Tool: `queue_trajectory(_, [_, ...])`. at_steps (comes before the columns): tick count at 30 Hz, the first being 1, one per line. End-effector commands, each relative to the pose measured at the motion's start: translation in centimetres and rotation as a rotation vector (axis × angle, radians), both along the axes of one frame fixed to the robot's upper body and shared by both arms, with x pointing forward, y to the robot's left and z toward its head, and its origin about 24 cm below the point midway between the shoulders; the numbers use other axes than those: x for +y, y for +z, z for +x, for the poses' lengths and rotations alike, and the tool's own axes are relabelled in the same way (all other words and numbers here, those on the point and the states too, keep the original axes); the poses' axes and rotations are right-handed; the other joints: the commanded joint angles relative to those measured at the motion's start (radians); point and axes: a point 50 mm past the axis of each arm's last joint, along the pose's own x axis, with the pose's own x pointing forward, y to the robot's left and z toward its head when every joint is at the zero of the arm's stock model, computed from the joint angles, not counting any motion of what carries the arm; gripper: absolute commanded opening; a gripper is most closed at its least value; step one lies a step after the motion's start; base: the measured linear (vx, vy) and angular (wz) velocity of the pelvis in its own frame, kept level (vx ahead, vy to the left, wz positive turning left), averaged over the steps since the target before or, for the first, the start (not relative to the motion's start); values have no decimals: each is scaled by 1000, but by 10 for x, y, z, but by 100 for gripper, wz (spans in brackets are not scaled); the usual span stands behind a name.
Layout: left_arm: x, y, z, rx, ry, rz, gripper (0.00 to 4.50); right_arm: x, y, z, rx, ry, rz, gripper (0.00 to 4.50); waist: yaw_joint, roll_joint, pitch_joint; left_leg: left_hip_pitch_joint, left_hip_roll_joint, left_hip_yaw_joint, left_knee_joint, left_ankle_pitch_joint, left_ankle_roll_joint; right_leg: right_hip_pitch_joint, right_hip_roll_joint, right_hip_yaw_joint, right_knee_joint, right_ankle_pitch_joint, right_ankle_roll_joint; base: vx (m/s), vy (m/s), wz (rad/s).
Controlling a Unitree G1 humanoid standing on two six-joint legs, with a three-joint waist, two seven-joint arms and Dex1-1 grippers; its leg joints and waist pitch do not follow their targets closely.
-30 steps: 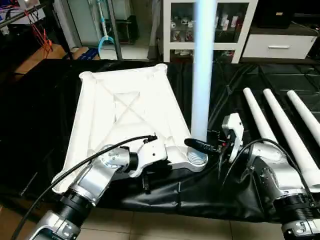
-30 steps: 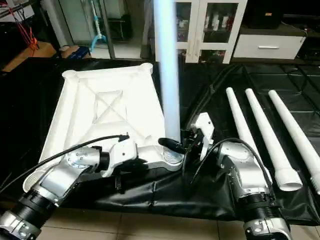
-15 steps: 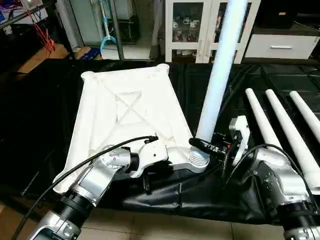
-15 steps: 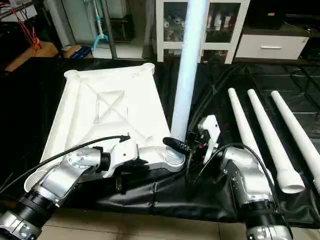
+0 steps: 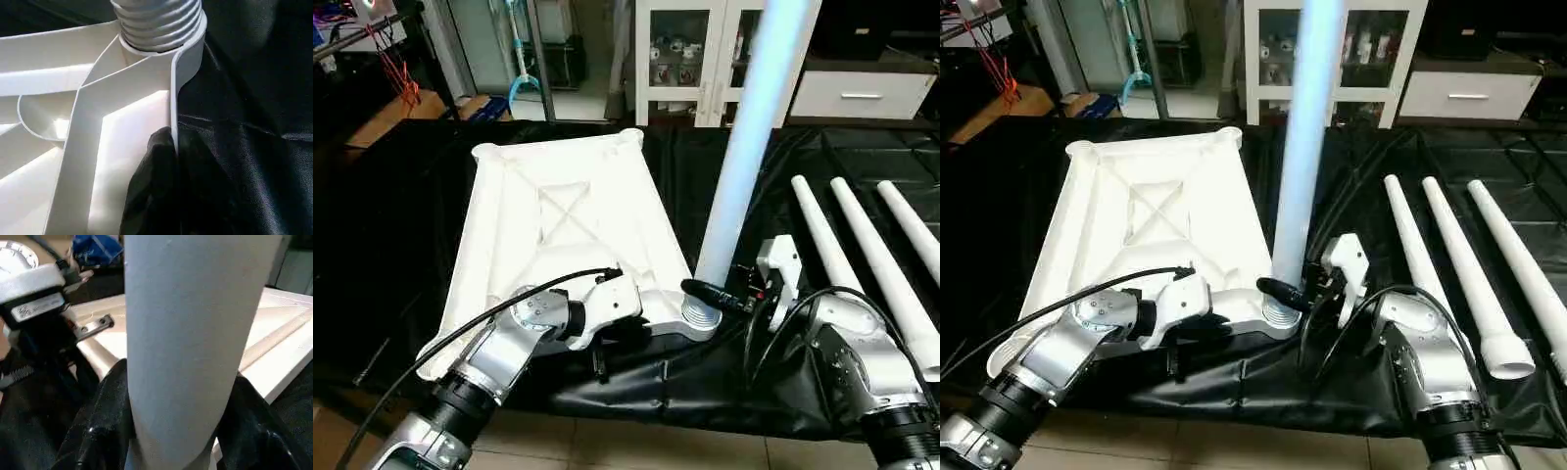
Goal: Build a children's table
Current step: Insert table leg to table base
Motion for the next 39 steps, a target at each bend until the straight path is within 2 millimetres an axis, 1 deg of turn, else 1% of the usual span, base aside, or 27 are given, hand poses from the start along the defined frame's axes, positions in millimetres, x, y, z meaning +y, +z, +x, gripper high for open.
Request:
queue_trajectory(1, [5, -9, -4, 30, 5, 36, 0, -7, -56, -30, 275, 38, -159, 186, 0, -5, -21, 8, 32, -19, -91, -299, 28, 21, -33, 18, -73, -177, -221, 0, 0, 0])
queue_trajectory(5, [7, -9, -6, 32, 11, 35, 0, -9, -62, -35, 290, 34, -173, 186, -2, -7, -21, 12, 33, -19, -96, -322, 23, 21, -32, 16, -76, -169, -220, 0, 0, 0])
queue_trajectory(6, [7, -9, -6, 32, 12, 35, 0, -9, -62, -35, 287, 27, -174, 186, -3, -7, -18, 13, 33, -18, -99, -344, 18, 21, -32, 16, -80, -186, -218, 0, 0, 0])
queue_trajectory(7, [7, -9, -6, 32, 13, 34, 0, -10, -63, -35, 279, 12, -174, 186, -3, -6, -18, 15, 33, -19, -101, -354, 15, 22, -33, 15, -81, -198, -216, 0, 0, 0])
queue_trajectory(8, [7, -9, -6, 33, 13, 34, 0, -11, -63, -34, 269, -18, -162, 186, -4, -7, -17, 17, 33, -20, -102, -370, 10, 22, -34, 16, -85, -219, -211, 0, 0, 0])
queue_trajectory(9, [7, -9, -6, 33, 14, 34, 0, -12, -63, -33, 264, -38, -153, 186, -4, -8, -17, 17, 33, -21, -103, -372, 8, 23, -35, 16, -85, -225, -209, 0, 0, 0])
queue_trajectory(10, [7, -9, -6, 33, 14, 34, 0, -14, -63, -30, 254, -103, -120, 186, -4, -4, -18, 18, 33, -21, -104, -370, 4, 23, -35, 17, -85, -219, -207, 0, 0, 0])
queue_trajectory(11, [7, -9, -6, 33, 15, 33, 0, -16, -63, -27, 240, -151, -98, 186, -5, -3, -18, 17, 33, -22, -105, -371, 3, 23, -35, 17, -85, -214, -208, 0, 0, 0])
queue_trajectory(13, [7, -9, -5, 32, 14, 33, 0, -16, -64, -26, 240, -156, -94, 186, -7, -4, -17, 19, 33, -22, -107, -389, -1, 21, -33, 15, -87, -232, -207, 0, 0, 0])
queue_trajectory(14, [7, -8, -5, 30, 14, 33, 0, -16, -64, -27, 240, -152, -96, 186, -9, -4, -13, 18, 32, -24, -109, -419, -5, 19, -34, 15, -91, -277, -197, 0, 0, 0])
queue_trajectory(15, [7, -8, -5, 30, 15, 32, 0, -15, -65, -27, 238, -148, -101, 186, -9, -2, -13, 20, 32, -24, -109, -429, -7, 17, -34, 15, -92, -293, -194, 0, 0, 0])
queue_trajectory(17, [7, -8, -4, 27, 16, 31, 0, -14, -65, -27, 230, -144, -107, 186, -11, -1, -12, 22, 32, -26, -110, -451, -13, 14, -35, 16, -96, -324, -183, 0, 0, 0])
queue_trajectory(22, [8, -8, -4, 26, 23, 29, 0, -11, -66, -26, 212, -172, -92, 186, -16, 0, -11, 18, 32, -29, -114, -468, -20, 13, -33, 15, -95, -311, -180, 0, 0, 0])
queue_trajectory(25, [8, -8, -5, 27, 25, 29, 0, -11, -66, -25, 204, -178, -91, 186, -21, 0, -9, 19, 32, -30, -115, -488, -20, 11, -33, 16, -98, -332, -177, 0, 0, 0])
queue_trajectory(26, [8, -8, -5, 26, 26, 29, 0, -11, -66, -25, 202, -180, -91, 186, -24, 0, -8, 17, 31, -31, -116, -495, -20, 11, -34, 15, -99, -344, -173, 0, 0, 0])
queue_trajectory(28, [9, -8, -5, 25, 30, 30, 0, -11, -65, -23, 189, -194, -89, 186, -29, 0, -8, 18, 31, -32, -116, -507, -21, 7, -35, 16, -101, -362, -171, 0, 0, 0])
queue_trajectory(31, [11, -9, -4, 13, 68, 41, 0, -11, -60, -9, 132, -311, -91, 186, -38, 3, -5, 17, 30, -37, -118, -542, -30, 3, -36, 14, -105, -408, -161, 0, 0, 0])
queue_trajectory(32, [11, -9, -4, 13, 68, 41, 0, -11, -60, -9, 132, -311, -91, 186, -41, 2, -4, 15, 30, -39, -119, -546, -33, 4, -36, 14, -104, -417, -157, 0, 0, 0])
queue_trajectory(33, [12, -10, -4, 9, 98, 46, 0, -10, -59, -4, 117, -367, -94, 186, -46, 7, -4, 11, 29, -43, -121, -548, -36, 7, -38, 12, -102, -425, -151, 0, 0, 0])
queue_trajectory(34, [12, -10, -4, 7, 113, 48, 0, -10, -59, -3, 113, -386, -95, 186, -52, 3, -5, 8, 28, -44, -121, -541, -37, 9, -38, 12, -102, -417, -151, 0, 0, 0])
queue_trajectory(35, [12, -11, -3, 6, 130, 48, 0, -9, -59, -1, 108, -407, -95, 186, -56, 6, -5, 5, 28, -48, -122, -534, -35, 11, -38, 10, -101, -410, -152, 0, 0, 0])
queue_trajectory(36, [11, -11, -2, 5, 153, 49, 0, -8, -58, 2, 102, -434, -96, 186, -61, 5, -4, 4, 26, -48, -121, -537, -32, 10, -38, 9, -104, -421, -151, 0, 0, 0])
queue_trajectory(37, [10, -11, -1, 6, 175, 48, 0, -7, -58, 4, 98, -459, -98, 186, -62, 9, -3, 4, 26, -49, -120, -541, -32, 9, -40, 9, -104, -430, -151, 0, 0, 0])
queue_trajectory(38, [10, -11, 0, 6, 190, 47, 0, -7, -58, 6, 96, -476, -101, 186, -65, 6, -2, 2, 25, -51, -120, -544, -31, 8, -40, 8, -106, -451, -148, 0, 0, 0])
queue_trajectory(39, [7, -10, 2, 7, 224, 34, 0, -5, -57, 9, 86, -499, -107, 186, -68, 9, -1, 2, 24, -52, -119, -548, -32, 7, -42, 8, -107, -470, -144, 0, 0, 0])
